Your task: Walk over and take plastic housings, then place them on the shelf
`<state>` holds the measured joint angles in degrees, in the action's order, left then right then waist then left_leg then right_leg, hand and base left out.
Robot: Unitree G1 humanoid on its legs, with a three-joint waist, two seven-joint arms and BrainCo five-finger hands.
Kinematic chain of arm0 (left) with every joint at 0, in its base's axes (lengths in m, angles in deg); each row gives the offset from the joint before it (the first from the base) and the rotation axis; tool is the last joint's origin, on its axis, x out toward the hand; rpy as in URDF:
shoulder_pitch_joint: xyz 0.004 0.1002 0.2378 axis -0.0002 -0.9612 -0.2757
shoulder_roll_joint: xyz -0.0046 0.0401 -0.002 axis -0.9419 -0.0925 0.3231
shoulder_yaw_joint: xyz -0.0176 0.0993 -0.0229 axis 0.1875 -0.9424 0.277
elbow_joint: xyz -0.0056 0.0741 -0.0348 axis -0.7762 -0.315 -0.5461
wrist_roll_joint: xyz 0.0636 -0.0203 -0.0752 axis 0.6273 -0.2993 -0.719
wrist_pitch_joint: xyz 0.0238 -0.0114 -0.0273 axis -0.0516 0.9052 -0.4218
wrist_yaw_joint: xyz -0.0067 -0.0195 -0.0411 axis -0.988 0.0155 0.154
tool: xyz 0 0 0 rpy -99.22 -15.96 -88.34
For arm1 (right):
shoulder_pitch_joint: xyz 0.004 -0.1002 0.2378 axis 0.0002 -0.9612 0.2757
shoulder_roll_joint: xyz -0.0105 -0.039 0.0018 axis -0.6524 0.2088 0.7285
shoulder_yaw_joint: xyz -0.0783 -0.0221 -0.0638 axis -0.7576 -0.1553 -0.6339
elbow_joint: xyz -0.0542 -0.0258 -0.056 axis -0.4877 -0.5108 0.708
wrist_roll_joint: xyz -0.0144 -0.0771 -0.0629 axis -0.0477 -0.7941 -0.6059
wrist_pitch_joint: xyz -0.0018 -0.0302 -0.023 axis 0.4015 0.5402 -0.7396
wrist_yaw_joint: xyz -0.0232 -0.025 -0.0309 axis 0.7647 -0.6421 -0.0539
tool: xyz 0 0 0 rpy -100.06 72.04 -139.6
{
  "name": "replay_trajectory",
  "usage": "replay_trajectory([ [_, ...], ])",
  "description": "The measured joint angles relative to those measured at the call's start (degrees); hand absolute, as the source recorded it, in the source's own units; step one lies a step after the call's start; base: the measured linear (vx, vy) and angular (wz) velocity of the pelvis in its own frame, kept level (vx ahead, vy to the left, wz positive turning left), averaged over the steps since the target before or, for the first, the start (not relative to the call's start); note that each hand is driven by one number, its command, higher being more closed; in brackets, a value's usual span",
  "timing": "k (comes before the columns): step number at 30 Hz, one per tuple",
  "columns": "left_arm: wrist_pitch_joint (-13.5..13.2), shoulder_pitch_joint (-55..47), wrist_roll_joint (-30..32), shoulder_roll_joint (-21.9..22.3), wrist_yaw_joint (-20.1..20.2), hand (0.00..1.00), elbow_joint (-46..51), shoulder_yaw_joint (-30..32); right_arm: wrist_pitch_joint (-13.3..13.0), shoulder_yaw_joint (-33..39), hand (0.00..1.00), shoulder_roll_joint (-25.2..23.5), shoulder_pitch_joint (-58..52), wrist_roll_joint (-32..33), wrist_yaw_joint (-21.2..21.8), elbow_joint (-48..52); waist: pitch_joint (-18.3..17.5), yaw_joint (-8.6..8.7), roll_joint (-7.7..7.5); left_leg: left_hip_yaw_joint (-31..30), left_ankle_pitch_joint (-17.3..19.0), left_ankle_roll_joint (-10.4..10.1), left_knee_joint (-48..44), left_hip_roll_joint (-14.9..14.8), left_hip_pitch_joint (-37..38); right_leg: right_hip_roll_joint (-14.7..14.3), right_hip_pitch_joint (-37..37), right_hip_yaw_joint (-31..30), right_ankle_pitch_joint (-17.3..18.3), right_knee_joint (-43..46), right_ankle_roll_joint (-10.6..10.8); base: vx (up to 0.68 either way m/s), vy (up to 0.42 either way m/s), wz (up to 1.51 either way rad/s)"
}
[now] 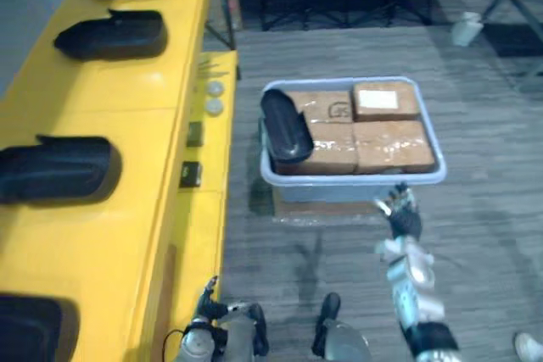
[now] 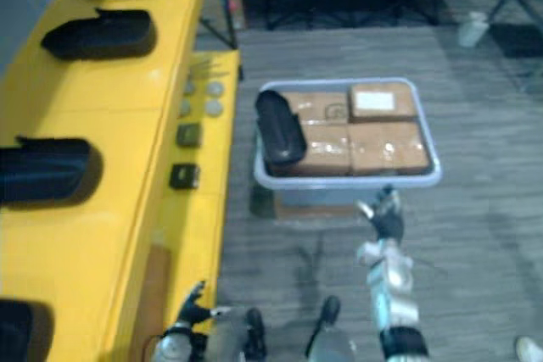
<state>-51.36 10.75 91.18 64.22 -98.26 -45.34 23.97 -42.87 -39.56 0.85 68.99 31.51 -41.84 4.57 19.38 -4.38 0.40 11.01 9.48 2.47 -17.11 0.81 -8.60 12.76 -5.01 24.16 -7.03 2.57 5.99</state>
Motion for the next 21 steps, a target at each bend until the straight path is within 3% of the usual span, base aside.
replay_trajectory([
  [2,-3.77,0.64,-1.24,0.37,0.00,0.00,-0.39,2.33,-0.06,1.51,0.00,4.61,8.43,-0.04,-2.39,-4.48,2.56,-1.23,0.73,-2.04,-0.04,-0.19,-0.81,0.73,-2.42,0.48,-0.91,1.26,-0.04,0.31,0.05,-0.19,0.083,0.49],
  [5,-7.01,0.69,-4.67,1.32,0.15,0.00,-0.78,4.89,-0.11,1.33,0.00,9.42,16.14,-0.98,-4.70,-9.51,5.10,-1.84,1.74,-3.35,-0.50,0.10,-1.53,1.31,-3.88,1.37,-1.43,2.62,-0.07,1.23,0.02,-0.11,0.078,0.37],
  [9,-10.65,0.79,-9.86,1.55,1.44,0.00,-2.77,6.50,-0.21,1.13,0.00,14.37,24.81,-2.07,-9.68,-15.59,5.91,-2.99,3.20,-5.20,-0.98,0.67,-3.72,1.78,-7.62,1.97,-3.87,4.10,-0.28,2.60,0.08,-0.01,0.046,0.21],
  [13,-12.67,2.15,-10.97,1.99,2.38,0.00,-4.61,6.42,0.76,0.47,0.00,19.24,32.08,-1.99,-14.97,-23.16,7.27,-4.68,5.06,-7.74,-0.97,0.68,-5.66,2.25,-9.48,2.21,-5.36,4.18,0.68,5.02,-0.34,-0.01,0.028,0.12],
  [18,-14.24,2.71,-13.48,2.04,2.99,0.00,-7.45,5.80,3.69,-1.58,0.00,25.32,37.43,-0.89,-16.13,-31.40,9.09,-6.15,7.30,-9.01,-0.82,0.54,-7.31,2.32,-11.77,3.08,-8.16,4.20,2.60,9.03,-0.40,-0.07,0.028,0.08],
  [21,-13.71,2.65,-15.72,2.09,4.19,0.00,-12.71,3.87,4.84,-1.57,0.00,28.60,38.73,-0.88,-16.12,-34.46,9.88,-7.51,8.93,-9.33,-0.84,0.51,-7.79,2.37,-13.34,3.33,-9.85,4.20,2.93,10.15,-0.56,-0.09,0.018,0.02],
])
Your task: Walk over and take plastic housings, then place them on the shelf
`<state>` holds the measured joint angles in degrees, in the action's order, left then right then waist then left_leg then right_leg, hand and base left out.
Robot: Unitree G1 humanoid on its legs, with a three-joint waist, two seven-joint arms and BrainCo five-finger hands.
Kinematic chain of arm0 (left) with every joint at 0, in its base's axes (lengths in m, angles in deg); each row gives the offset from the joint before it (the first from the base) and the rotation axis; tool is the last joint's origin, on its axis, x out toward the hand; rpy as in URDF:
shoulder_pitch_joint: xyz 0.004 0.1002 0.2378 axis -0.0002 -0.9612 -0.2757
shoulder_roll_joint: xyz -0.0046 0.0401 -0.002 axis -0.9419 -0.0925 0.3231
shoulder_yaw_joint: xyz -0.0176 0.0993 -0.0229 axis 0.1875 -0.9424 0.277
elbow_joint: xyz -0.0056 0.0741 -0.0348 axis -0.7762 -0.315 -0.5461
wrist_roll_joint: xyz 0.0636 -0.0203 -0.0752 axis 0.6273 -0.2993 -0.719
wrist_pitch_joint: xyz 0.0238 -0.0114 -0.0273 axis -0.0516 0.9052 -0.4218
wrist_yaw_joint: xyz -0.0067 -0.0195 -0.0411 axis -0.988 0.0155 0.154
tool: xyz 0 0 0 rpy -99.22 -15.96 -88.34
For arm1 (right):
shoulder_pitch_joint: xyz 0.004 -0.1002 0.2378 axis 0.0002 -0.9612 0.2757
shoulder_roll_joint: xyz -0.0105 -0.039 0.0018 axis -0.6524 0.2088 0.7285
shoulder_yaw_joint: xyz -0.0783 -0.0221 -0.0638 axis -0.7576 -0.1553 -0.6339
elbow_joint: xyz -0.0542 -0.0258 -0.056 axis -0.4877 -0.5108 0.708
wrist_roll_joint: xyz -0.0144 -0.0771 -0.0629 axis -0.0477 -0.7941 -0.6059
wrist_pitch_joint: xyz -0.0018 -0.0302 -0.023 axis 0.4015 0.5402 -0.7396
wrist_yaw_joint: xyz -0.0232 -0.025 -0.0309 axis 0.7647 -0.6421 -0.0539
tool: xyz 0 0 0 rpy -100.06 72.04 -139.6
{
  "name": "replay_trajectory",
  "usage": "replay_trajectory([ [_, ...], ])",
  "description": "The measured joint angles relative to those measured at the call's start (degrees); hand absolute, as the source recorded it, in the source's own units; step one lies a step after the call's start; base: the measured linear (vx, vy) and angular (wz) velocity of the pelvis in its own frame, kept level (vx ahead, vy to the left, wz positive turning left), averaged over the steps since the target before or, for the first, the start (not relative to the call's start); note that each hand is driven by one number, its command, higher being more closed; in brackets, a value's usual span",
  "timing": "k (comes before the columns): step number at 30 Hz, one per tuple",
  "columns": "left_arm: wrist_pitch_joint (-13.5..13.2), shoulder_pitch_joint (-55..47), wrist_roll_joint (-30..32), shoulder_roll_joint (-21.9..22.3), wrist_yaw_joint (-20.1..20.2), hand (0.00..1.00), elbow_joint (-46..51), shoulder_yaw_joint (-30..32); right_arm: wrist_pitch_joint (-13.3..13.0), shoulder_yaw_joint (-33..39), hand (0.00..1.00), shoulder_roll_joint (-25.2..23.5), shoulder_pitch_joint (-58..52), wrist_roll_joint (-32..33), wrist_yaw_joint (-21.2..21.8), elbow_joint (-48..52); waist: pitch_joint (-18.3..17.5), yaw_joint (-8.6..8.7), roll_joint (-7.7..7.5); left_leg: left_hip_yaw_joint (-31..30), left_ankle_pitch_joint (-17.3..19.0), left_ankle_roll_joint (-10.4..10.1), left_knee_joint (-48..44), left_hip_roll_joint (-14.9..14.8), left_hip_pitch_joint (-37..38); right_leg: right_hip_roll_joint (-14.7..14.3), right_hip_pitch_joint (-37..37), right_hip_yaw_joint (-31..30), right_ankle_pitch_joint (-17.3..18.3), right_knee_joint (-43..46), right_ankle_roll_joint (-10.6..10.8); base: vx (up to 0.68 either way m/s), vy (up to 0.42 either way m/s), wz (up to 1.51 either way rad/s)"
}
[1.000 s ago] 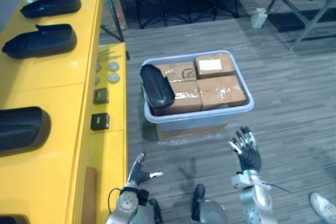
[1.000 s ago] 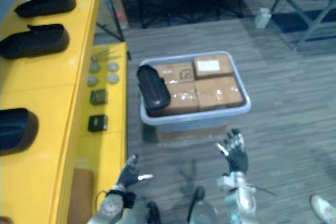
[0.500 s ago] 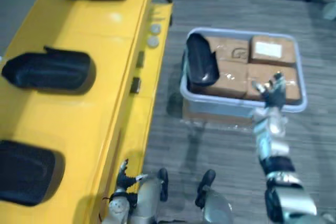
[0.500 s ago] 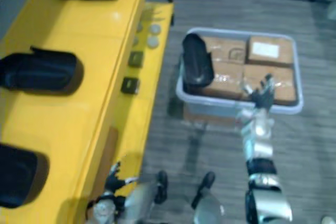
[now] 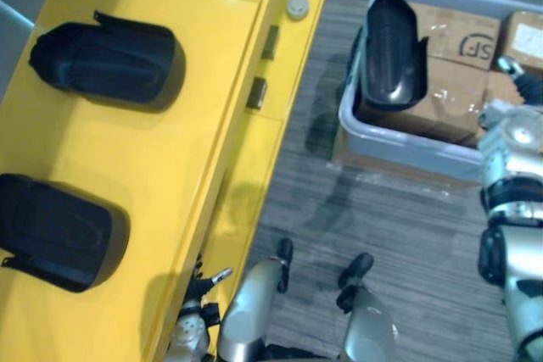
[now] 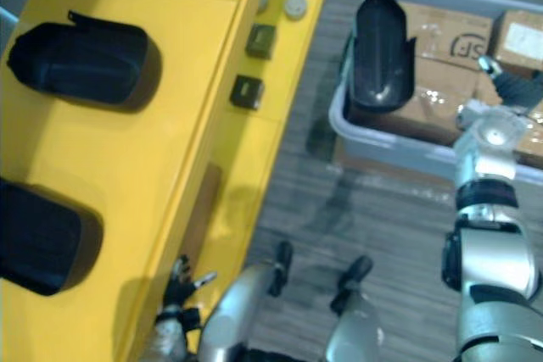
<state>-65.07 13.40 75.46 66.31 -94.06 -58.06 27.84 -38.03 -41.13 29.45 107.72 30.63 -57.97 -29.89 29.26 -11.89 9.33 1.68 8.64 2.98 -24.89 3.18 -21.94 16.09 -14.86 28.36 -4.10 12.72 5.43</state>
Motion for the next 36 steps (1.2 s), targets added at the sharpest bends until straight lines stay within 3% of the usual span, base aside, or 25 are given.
replay_trajectory([
  [4,0.77,-0.60,-1.59,-0.05,0.91,0.00,-1.43,-1.69,2.19,-0.05,0.00,1.22,4.11,-0.01,0.18,-3.91,0.29,-0.47,1.06,-0.49,-0.07,-0.04,-1.20,-0.05,-2.30,0.03,-1.81,0.25,0.09,0.68,-0.18,-0.06,0.020,0.05],
  [5,0.90,-0.59,-2.21,-0.05,1.07,0.00,-1.69,-2.27,3.77,-0.07,0.00,2.40,5.50,-0.01,0.38,-5.24,0.23,-1.35,1.32,-0.49,-0.14,-0.08,-1.26,-0.04,-2.97,0.20,-2.48,0.23,0.06,0.78,-0.21,-0.05,0.026,0.01],
  [7,0.99,-0.58,-2.30,-0.05,1.35,0.00,-1.70,-2.42,4.37,-0.09,0.00,3.13,6.03,-0.03,0.57,-5.77,0.23,-1.84,1.32,-0.53,-0.32,-0.13,-1.15,-0.04,-3.45,0.31,-2.96,0.26,0.01,0.80,-0.25,-0.03,0.024,0.02],
  [9,1.74,-0.59,-4.22,-0.05,3.68,0.00,-2.14,-2.62,5.56,-1.23,0.00,4.08,7.01,-0.02,1.91,-6.72,0.18,-2.23,1.39,-0.93,-0.48,-0.27,-1.11,0.03,-4.22,0.38,-3.41,0.89,-0.04,0.71,-0.20,-0.01,0.015,0.09],
  [11,1.72,-0.60,-6.74,-0.53,7.10,0.00,-2.73,-3.78,5.59,-1.33,0.00,4.42,7.21,-0.12,2.50,-7.67,0.11,-2.79,1.50,-1.24,-0.51,-0.33,-1.01,0.04,-4.28,0.42,-3.42,1.28,0.03,0.94,-0.27,0.02,0.005,0.08],
  [15,1.06,-0.60,-9.00,-0.56,9.45,0.00,-3.10,-4.60,4.92,-4.15,0.00,4.81,7.94,-1.19,3.12,-7.65,-0.13,-3.57,1.86,-1.33,-0.52,-0.33,-1.03,0.28,-4.30,0.87,-3.99,1.22,0.90,2.32,-0.27,0.00,0.002,0.01],
  [20,-1.03,-0.60,-8.38,-0.57,8.91,0.00,-2.93,-5.08,1.27,-6.37,0.00,4.80,8.32,-1.74,4.25,-7.39,-0.13,-4.19,1.86,-1.58,-0.49,-0.38,-1.08,0.17,-4.21,0.89,-4.10,1.23,1.62,2.93,-0.73,0.00,0.000,0.01],
  [23,-2.20,-0.67,-7.69,-0.80,7.22,0.00,-2.17,-5.87,-2.89,-5.65,0.00,4.54,6.73,-1.68,4.44,-1.55,-0.08,-4.06,1.77,-1.12,-0.25,-0.72,-1.28,-0.16,-3.70,0.80,-4.08,0.91,1.72,3.59,-0.75,-0.02,0.010,-0.06],
  [24,-2.24,-0.96,-7.52,-0.94,6.90,0.00,-1.60,-5.81,-6.64,-3.89,0.00,3.31,2.94,-1.20,5.89,5.52,0.02,-3.43,1.63,-0.99,0.07,-1.12,-1.52,-0.30,-2.87,0.75,-3.81,0.46,2.03,4.17,-0.81,-0.01,0.004,-0.18],
  [25,-2.27,-1.55,-7.08,-1.20,6.54,0.00,-0.67,-5.50,-9.70,-2.44,0.00,0.84,-1.56,-1.28,7.68,13.91,0.41,-2.51,1.04,-0.33,0.67,-1.41,-1.76,-0.65,-1.36,0.57,-2.87,-0.37,2.58,4.88,-0.67,0.00,-0.002,-0.24],
  [26,-2.27,-2.08,-6.17,-1.18,6.39,0.00,0.15,-4.64,-10.92,-1.80,0.00,-0.90,-4.25,-1.47,8.28,18.56,0.64,-1.93,0.61,0.27,1.02,-1.32,-1.91,-0.98,-0.48,0.42,-2.49,-0.91,2.87,5.22,-0.69,0.02,-0.011,-0.41],
  [28,-2.47,-4.41,-2.94,-1.67,5.27,0.00,4.24,-1.65,-15.49,-0.11,0.00,-10.72,-18.48,-2.01,10.08,38.44,1.16,1.13,-2.24,1.65,3.25,-1.78,-3.31,-2.68,2.74,-1.24,0.19,-2.68,3.84,5.52,-0.94,0.03,-0.013,-0.49],
  [29,-2.43,-5.10,-2.12,-2.29,5.25,0.00,5.44,-1.25,-16.26,-0.01,0.00,-13.63,-22.58,-2.87,10.27,42.69,1.01,1.82,-3.23,2.07,3.78,-1.95,-3.56,-3.17,3.53,-1.52,0.66,-3.27,4.11,5.58,-0.87,0.03,-0.001,-0.52],
  [31,-1.95,-7.15,-0.52,-5.16,4.80,0.00,9.05,-0.74,-17.71,-0.80,0.00,-24.30,-39.89,-4.73,10.25,54.81,0.67,3.94,-8.46,4.48,6.09,-2.64,-3.96,-4.92,6.66,-2.48,1.28,-5.92,6.12,7.34,-1.40,0.04,-0.001,-0.65],
  [35,0.14,-8.46,2.88,-7.64,2.03,0.00,9.42,0.44,-17.92,-2.36,0.00,-33.89,-59.67,-5.89,12.05,61.77,-1.02,8.40,-12.52,7.87,9.12,-3.09,-5.41,-8.87,11.08,-4.97,3.38,-8.91,7.77,7.88,-2.25,0.08,0.003,-0.64],
  [36,0.76,-8.57,2.98,-8.06,0.73,0.00,9.40,0.51,-18.50,-2.39,0.00,-35.26,-62.47,-5.79,13.02,62.46,-2.15,9.58,-13.18,9.50,9.07,-3.25,-4.80,-10.57,11.82,-5.10,2.80,-8.93,9.30,8.65,-4.73,0.09,0.015,-0.71],
])
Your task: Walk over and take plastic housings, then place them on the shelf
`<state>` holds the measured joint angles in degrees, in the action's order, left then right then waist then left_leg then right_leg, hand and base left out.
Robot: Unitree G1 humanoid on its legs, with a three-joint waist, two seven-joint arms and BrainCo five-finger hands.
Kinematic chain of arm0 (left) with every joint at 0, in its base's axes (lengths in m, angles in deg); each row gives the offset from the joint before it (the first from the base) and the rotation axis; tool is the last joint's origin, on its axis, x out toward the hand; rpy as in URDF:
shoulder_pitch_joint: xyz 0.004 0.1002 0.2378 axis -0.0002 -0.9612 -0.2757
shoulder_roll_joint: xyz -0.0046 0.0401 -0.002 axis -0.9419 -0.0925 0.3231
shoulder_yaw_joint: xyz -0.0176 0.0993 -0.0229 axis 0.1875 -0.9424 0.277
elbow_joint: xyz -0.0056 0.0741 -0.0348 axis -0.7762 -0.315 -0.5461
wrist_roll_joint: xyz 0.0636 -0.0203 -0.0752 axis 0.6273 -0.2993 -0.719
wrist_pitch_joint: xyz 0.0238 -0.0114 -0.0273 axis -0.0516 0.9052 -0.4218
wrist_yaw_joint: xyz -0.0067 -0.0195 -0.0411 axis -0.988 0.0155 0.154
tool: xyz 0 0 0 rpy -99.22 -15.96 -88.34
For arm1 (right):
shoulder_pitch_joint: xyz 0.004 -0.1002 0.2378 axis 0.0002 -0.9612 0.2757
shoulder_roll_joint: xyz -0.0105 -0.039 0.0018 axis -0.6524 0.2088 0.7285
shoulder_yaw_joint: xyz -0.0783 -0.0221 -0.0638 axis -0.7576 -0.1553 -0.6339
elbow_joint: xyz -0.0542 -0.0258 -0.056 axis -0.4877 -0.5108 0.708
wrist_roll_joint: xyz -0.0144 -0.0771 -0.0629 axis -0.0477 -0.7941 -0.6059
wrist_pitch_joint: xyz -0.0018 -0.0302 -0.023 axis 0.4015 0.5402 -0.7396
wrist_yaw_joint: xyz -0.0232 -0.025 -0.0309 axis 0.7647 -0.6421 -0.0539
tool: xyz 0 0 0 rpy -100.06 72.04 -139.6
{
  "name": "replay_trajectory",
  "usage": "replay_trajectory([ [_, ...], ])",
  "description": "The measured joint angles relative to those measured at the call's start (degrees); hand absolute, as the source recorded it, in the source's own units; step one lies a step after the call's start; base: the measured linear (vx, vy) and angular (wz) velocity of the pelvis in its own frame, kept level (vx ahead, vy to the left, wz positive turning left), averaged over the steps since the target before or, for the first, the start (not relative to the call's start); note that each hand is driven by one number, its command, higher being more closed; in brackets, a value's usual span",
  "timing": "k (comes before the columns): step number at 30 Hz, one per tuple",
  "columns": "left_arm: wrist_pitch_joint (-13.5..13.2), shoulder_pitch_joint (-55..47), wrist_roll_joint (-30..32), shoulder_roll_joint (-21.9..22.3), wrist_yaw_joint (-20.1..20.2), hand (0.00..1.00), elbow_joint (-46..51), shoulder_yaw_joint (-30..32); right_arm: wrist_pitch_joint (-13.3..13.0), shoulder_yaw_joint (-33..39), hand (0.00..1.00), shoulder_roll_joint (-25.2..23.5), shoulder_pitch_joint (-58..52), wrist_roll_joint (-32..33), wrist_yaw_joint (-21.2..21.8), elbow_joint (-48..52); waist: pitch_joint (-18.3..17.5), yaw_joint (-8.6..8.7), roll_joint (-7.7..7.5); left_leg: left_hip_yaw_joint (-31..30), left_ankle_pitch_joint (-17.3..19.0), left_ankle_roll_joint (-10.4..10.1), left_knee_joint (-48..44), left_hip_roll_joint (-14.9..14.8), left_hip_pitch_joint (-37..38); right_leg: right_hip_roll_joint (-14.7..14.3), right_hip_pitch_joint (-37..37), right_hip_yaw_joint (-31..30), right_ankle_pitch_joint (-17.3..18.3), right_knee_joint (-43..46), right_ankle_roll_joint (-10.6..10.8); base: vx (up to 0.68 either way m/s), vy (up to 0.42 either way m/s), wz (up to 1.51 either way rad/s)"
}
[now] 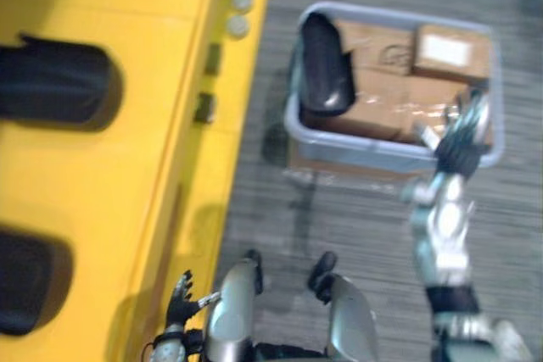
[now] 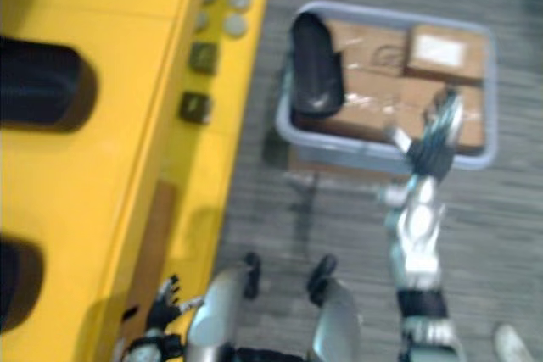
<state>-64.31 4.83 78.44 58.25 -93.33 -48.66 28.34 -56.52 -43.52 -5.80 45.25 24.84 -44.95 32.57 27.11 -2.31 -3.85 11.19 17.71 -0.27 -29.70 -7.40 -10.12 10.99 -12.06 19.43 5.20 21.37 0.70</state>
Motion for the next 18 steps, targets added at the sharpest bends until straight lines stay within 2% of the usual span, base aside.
replay_trajectory([
  [2,0.37,0.10,-0.33,0.20,-1.44,0.00,-0.08,-0.04,-0.13,0.00,0.00,-0.85,-2.08,0.21,1.59,0.05,-1.38,0.13,0.42,1.57,0.11,-1.01,0.50,-3.07,0.55,0.36,-1.00,-0.90,0.50,0.35,-0.77,0.08,-0.027,-0.77],
  [3,0.36,0.17,-0.56,0.37,-2.34,0.00,-0.30,0.03,-0.14,-0.44,0.00,-2.08,-3.69,0.21,2.79,0.14,-2.69,0.08,0.67,2.01,0.08,-2.45,0.97,-5.36,0.68,1.15,-1.87,-2.47,0.26,-0.11,-0.38,0.10,-0.161,-0.72],
  [5,0.28,1.20,-0.77,0.27,-3.08,0.00,-1.58,1.39,-0.17,-1.90,0.00,-4.33,-6.38,0.75,5.38,1.01,-3.67,0.45,-0.54,1.59,-0.61,-4.72,1.95,-7.39,1.38,2.45,-1.67,-6.69,-1.22,-1.55,1.94,0.10,-0.236,-0.25],
  [6,0.42,2.04,-1.71,0.18,-3.38,0.00,-2.83,2.96,-0.17,-2.80,0.00,-5.66,-7.37,0.51,6.57,1.20,-4.21,0.82,-1.43,0.63,-0.82,-6.65,1.88,-8.38,1.40,2.88,-0.65,-9.13,-3.16,-3.21,5.08,0.12,-0.443,0.29],
  [7,0.55,2.54,-3.30,0.12,-3.55,0.00,-3.82,4.32,-0.20,-3.45,0.00,-6.65,-7.68,0.66,7.42,1.20,-5.07,1.57,-2.80,-0.98,-0.98,-8.06,1.68,-8.81,1.48,3.05,1.78,-10.03,-5.91,-5.17,9.07,0.12,-0.491,0.48],
  [8,0.70,2.59,-4.34,-0.11,-3.63,0.00,-4.16,5.02,-0.21,-3.69,0.00,-7.15,-7.77,0.96,7.67,1.20,-5.63,1.80,-3.69,-2.06,-0.92,-9.28,1.55,-8.88,1.78,3.06,3.42,-10.01,-7.05,-5.18,10.68,0.14,-0.606,0.56],
  [9,2.17,3.06,-5.18,0.94,-3.82,0.00,-4.82,6.63,0.13,-3.65,0.00,-6.67,-6.83,1.33,7.69,0.68,-5.46,1.64,-3.02,-3.99,-1.25,-10.48,1.29,-10.22,2.55,1.83,5.36,-9.01,-0.89,-4.04,10.66,0.06,-0.470,0.45],
  [10,3.46,3.27,-6.33,3.09,-3.97,0.00,-4.98,7.84,0.11,-3.31,0.00,-5.31,-5.79,1.29,7.40,0.41,-5.51,1.85,-0.60,-6.64,-3.24,-9.87,2.48,-12.14,2.78,-0.26,5.13,-7.52,0.67,-1.35,9.11,0.05,-0.424,0.41],
  [11,3.71,3.22,-7.01,3.56,-3.96,0.00,-5.17,8.14,0.12,-3.14,0.00,-4.95,-6.17,1.30,7.30,0.36,-5.63,1.95,-0.23,-6.81,-4.86,-8.46,3.08,-12.13,2.58,-0.18,5.22,-6.63,2.14,-0.63,8.36,0.03,-0.394,0.65],
  [12,3.87,3.23,-7.17,4.45,-3.64,0.00,-5.79,8.39,0.17,-2.60,0.00,-4.04,-7.25,1.50,7.25,0.17,-5.77,3.00,1.06,-7.20,-8.36,-3.95,2.87,-12.16,1.03,-0.09,5.89,-4.35,3.44,0.07,7.26,0.05,-0.381,0.88],
  [13,3.99,3.17,-6.95,5.26,-2.91,0.00,-6.94,8.44,0.21,-1.49,0.00,-3.34,-9.04,2.64,7.28,0.19,-6.21,3.28,2.39,-6.05,-12.02,-2.39,3.01,-12.29,-0.15,-0.10,7.19,-2.07,3.97,-1.47,6.37,0.04,-0.376,0.82],
  [14,4.00,2.85,-7.03,5.77,-2.45,0.00,-7.27,8.38,0.32,-0.81,0.00,-2.91,-9.85,3.35,7.28,0.17,-6.41,3.14,2.96,-4.83,-13.25,-2.91,3.53,-12.13,0.04,-0.08,7.61,-1.71,4.08,-2.08,6.13,0.04,-0.319,0.53],
  [17,3.34,-0.07,-7.46,7.69,-0.70,0.00,-7.39,6.79,1.19,2.50,0.00,-1.17,-11.61,4.77,7.93,-0.05,-7.91,3.30,5.59,1.01,-10.70,-3.13,3.33,-8.58,0.18,0.07,8.11,-0.50,3.64,-4.54,5.25,0.07,-0.161,0.15],
  [18,2.74,-0.46,-7.48,7.67,-0.02,0.00,-7.39,6.35,1.74,2.98,0.00,-1.04,-11.77,5.36,8.87,-0.55,-7.97,3.35,5.71,2.14,-10.03,-3.37,4.21,-7.34,0.35,0.06,8.17,-0.29,3.46,-5.00,4.99,0.10,-0.070,0.17],
])
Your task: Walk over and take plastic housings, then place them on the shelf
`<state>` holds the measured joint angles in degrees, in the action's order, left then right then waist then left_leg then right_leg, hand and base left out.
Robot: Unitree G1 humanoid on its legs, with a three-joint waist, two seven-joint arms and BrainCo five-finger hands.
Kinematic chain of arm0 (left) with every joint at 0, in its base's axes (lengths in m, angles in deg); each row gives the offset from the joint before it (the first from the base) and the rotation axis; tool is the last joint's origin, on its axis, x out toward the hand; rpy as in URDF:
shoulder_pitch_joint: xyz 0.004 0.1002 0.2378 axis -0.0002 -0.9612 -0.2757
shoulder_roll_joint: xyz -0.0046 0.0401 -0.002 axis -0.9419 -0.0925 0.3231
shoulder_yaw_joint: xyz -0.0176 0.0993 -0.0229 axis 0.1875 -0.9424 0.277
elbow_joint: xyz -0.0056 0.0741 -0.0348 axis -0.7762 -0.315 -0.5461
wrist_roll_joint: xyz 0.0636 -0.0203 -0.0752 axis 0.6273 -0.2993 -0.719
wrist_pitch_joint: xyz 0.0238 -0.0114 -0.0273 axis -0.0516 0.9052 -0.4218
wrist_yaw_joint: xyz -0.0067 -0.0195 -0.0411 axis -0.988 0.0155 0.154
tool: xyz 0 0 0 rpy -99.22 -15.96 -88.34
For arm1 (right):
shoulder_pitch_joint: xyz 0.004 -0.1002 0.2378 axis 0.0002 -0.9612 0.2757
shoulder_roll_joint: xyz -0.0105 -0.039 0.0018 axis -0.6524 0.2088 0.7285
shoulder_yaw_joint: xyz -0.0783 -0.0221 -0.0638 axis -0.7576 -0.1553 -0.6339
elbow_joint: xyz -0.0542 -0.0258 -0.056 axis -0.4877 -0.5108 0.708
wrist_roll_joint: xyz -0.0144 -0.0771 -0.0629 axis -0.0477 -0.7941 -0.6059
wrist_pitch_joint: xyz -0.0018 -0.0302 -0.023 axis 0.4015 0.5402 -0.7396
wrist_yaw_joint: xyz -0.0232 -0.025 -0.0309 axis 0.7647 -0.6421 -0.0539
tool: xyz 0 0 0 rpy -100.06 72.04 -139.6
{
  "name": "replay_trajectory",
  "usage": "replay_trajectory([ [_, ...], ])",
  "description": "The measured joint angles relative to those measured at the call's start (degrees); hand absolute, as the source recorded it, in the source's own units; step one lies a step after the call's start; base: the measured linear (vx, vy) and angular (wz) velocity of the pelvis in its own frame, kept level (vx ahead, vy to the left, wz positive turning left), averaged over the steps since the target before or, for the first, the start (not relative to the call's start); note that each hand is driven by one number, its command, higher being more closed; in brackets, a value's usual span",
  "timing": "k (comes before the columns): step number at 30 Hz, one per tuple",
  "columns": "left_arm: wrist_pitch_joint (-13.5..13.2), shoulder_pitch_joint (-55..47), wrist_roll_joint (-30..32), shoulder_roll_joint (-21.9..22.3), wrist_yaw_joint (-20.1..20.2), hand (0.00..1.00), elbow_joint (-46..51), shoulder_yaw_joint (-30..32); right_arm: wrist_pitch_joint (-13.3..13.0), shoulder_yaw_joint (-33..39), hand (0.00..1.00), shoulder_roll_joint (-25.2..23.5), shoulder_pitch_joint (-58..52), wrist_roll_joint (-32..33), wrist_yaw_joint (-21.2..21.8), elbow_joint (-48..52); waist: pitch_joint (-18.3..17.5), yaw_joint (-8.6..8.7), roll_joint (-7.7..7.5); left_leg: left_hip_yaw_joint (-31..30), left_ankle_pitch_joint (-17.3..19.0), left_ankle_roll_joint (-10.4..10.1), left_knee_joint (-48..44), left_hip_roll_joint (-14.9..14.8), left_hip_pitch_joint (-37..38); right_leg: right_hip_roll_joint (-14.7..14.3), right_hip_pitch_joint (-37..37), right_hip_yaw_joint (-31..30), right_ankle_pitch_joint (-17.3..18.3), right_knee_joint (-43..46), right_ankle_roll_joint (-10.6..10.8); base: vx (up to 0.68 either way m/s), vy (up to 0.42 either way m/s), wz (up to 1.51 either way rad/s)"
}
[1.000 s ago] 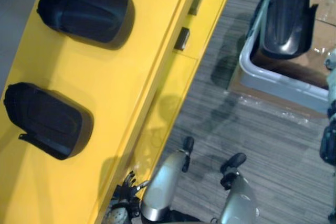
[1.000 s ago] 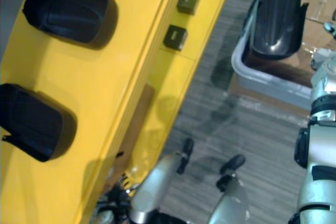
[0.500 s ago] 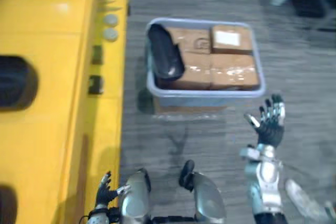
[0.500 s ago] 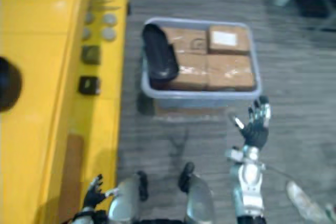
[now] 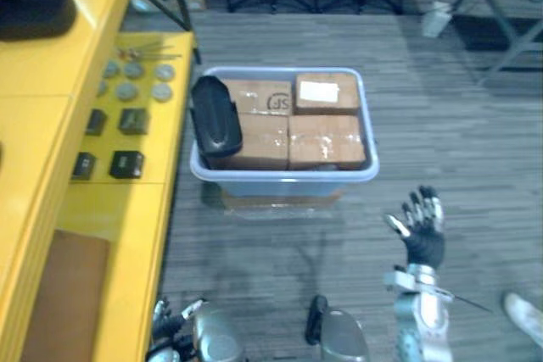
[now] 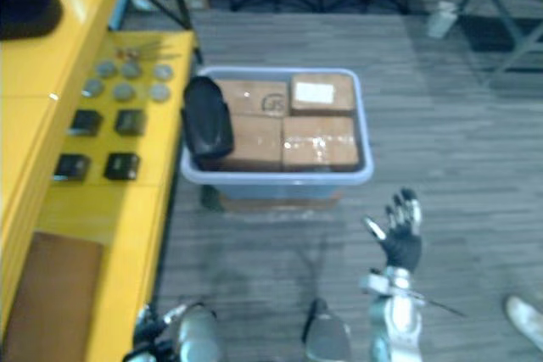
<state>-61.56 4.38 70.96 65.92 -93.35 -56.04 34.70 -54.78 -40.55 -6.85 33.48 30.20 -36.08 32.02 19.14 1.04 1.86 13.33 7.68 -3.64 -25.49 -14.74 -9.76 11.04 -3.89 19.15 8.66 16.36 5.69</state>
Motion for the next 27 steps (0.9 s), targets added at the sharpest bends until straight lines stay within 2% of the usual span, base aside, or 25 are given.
replay_trajectory([
  [2,-0.28,0.00,-0.08,-0.06,0.24,0.00,-0.11,-0.12,0.95,-0.37,0.00,-0.27,-0.19,0.48,1.40,-0.09,0.01,-0.23,-0.03,0.04,0.32,-0.19,3.56,0.83,1.49,-0.03,0.73,0.91,-0.49,-0.39,-0.05,0.12,0.008,0.19],
  [3,-0.29,0.04,-0.97,-0.12,0.43,0.00,-0.10,-0.25,1.82,-0.77,0.00,-0.27,-0.18,0.43,2.19,-0.21,-0.22,-0.28,0.23,-0.36,0.15,-1.11,8.06,1.98,4.04,0.21,1.32,1.20,-0.75,-0.96,0.40,0.11,0.064,0.19],
  [5,-0.29,0.07,-1.03,-0.45,1.27,0.00,-0.01,-0.26,2.21,-2.24,0.00,-0.59,1.29,0.00,2.19,-1.69,-0.28,-0.55,-0.68,-0.31,-0.57,-2.61,11.97,3.67,5.78,0.93,1.50,1.27,-1.52,-2.12,1.36,0.06,0.099,0.15],
  [6,-0.16,0.24,-0.72,-0.89,1.64,0.00,0.00,-0.40,2.27,-3.37,0.00,-0.58,2.97,-1.17,1.65,-3.10,-0.33,-1.00,-0.94,-0.31,-0.60,-2.64,12.13,4.27,5.59,1.40,1.62,1.26,-2.26,-2.85,1.69,0.03,0.143,0.09],
  [9,-0.23,1.38,1.31,-2.21,1.67,0.00,0.51,-2.65,3.40,-6.57,0.00,-0.48,9.86,-2.17,-1.22,-9.30,-0.38,-3.36,-1.11,-0.42,-0.60,-2.63,11.89,6.08,4.90,2.78,2.01,0.95,-4.97,-5.20,2.26,-0.01,0.164,0.07],
  [12,-0.19,2.22,0.63,-2.45,1.39,0.00,1.37,-2.74,4.87,-6.79,0.00,-0.20,19.85,-3.58,-5.56,-15.24,0.03,-4.24,-1.72,-2.33,-0.56,-2.51,11.20,7.33,2.49,3.49,2.02,1.29,-6.60,-6.57,2.33,-0.06,0.119,0.33],
  [13,-0.23,2.25,0.65,-2.47,1.40,0.00,1.87,-2.70,4.96,-6.37,0.00,0.51,23.41,-3.30,-7.15,-17.39,0.22,-5.43,-2.01,-3.55,-0.45,-2.34,10.80,7.82,1.90,3.82,2.08,1.36,-6.71,-6.84,2.47,-0.07,0.096,0.32],
  [14,-0.23,2.26,0.68,-2.43,1.41,0.00,1.87,-2.70,5.04,-6.31,0.00,1.05,24.74,-2.92,-7.86,-17.93,0.25,-5.87,-2.05,-3.88,-0.38,-2.20,10.81,8.00,1.59,3.92,2.11,1.42,-6.87,-7.03,2.58,-0.09,0.093,0.28],
  [16,-0.15,2.06,0.82,-2.43,1.52,0.00,1.24,-2.39,5.29,-6.12,0.00,1.65,27.58,-2.24,-9.32,-17.89,0.65,-8.05,-2.52,-5.10,-0.45,-2.05,10.80,8.71,0.69,4.19,2.19,1.42,-7.08,-7.88,2.87,-0.08,0.060,0.24],
  [18,0.04,1.69,0.75,-2.11,2.06,0.00,0.64,-1.05,5.68,-6.77,0.00,1.01,27.36,-1.78,-9.43,-17.41,0.93,-8.88,-3.03,-5.32,-0.38,-1.94,10.67,9.04,0.58,4.27,2.69,1.40,-7.02,-8.57,2.88,-0.04,0.020,0.12],
  [20,0.66,1.02,1.34,-1.79,2.63,0.00,0.35,-0.03,6.14,-6.96,0.00,-0.02,24.84,-1.78,-9.65,-16.80,1.06,-8.67,-3.27,-6.45,2.54,-1.57,7.52,9.21,-0.20,4.54,3.14,1.27,-4.65,-6.98,2.43,-0.02,0.037,0.14],
  [21,1.06,0.39,2.63,-1.77,2.75,0.00,0.28,0.29,6.16,-7.10,0.00,-0.60,22.29,-1.55,-9.62,-15.89,1.16,-8.20,-3.45,-7.25,5.02,-1.51,4.41,9.16,-0.72,5.04,2.91,1.14,-2.38,-3.71,1.86,0.02,0.082,0.08],
  [22,1.12,-0.50,3.66,-1.77,2.71,0.00,0.25,0.42,6.12,-7.69,0.00,-1.14,18.49,-0.69,-9.64,-14.95,1.22,-7.65,-3.56,-7.68,6.96,-1.35,2.01,8.81,-0.14,5.26,2.90,0.50,-0.30,0.19,-1.08,0.04,0.090,0.06],
  [23,1.14,-0.76,4.24,-1.89,2.68,0.00,0.07,0.46,6.10,-7.93,0.00,-1.39,16.57,-0.70,-9.62,-14.65,1.18,-7.28,-3.65,-7.92,7.74,-1.06,0.83,8.51,0.19,5.26,2.69,-0.46,-0.11,2.37,-1.52,0.05,0.103,0.03],
  [25,1.23,-1.09,5.77,-2.47,2.43,0.00,-0.71,1.25,6.14,-8.09,0.00,-2.91,12.96,-0.72,-9.60,-14.63,1.04,-6.33,-4.27,-8.24,9.04,-0.98,-1.18,7.33,1.52,5.27,1.68,-3.30,-0.24,7.67,-1.62,0.05,0.092,-0.10],
  [26,2.15,-0.40,5.50,-2.36,2.36,0.00,-1.08,2.14,6.13,-8.21,0.00,-3.57,11.72,-0.81,-9.60,-14.69,1.06,-6.18,-3.88,-8.02,9.37,-0.95,-1.15,6.12,2.25,4.82,-0.44,-4.49,0.85,9.84,-2.14,0.04,0.014,-0.24],
  [27,2.32,0.99,5.01,-2.59,2.27,0.00,-1.48,2.76,6.13,-8.45,0.00,-3.55,11.25,-0.90,-9.39,-14.70,0.91,-5.61,-4.03,-8.12,9.35,-1.00,-0.73,4.74,2.58,2.98,-1.13,-5.60,1.99,6.58,-0.95,0.02,-0.021,-0.23],
])
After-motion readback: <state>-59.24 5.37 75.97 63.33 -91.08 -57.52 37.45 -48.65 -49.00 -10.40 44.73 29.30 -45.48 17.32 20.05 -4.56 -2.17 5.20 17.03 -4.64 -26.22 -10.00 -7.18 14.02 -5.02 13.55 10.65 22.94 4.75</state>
